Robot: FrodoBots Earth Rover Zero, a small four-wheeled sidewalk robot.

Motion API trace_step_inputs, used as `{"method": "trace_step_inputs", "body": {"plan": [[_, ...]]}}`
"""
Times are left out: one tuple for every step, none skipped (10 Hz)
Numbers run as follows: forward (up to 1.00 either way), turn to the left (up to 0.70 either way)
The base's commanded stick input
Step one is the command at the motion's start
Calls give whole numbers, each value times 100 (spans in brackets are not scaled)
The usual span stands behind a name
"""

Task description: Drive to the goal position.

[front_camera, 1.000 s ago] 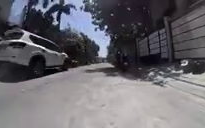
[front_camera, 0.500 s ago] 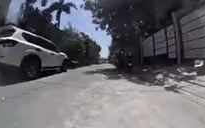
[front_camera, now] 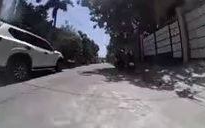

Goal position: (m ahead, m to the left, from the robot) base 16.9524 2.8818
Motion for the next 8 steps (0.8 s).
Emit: {"method": "trace_step_inputs", "body": {"plan": [[100,0],[100,0],[100,0],[100,0],[100,0],[100,0],[100,0],[100,0]]}}
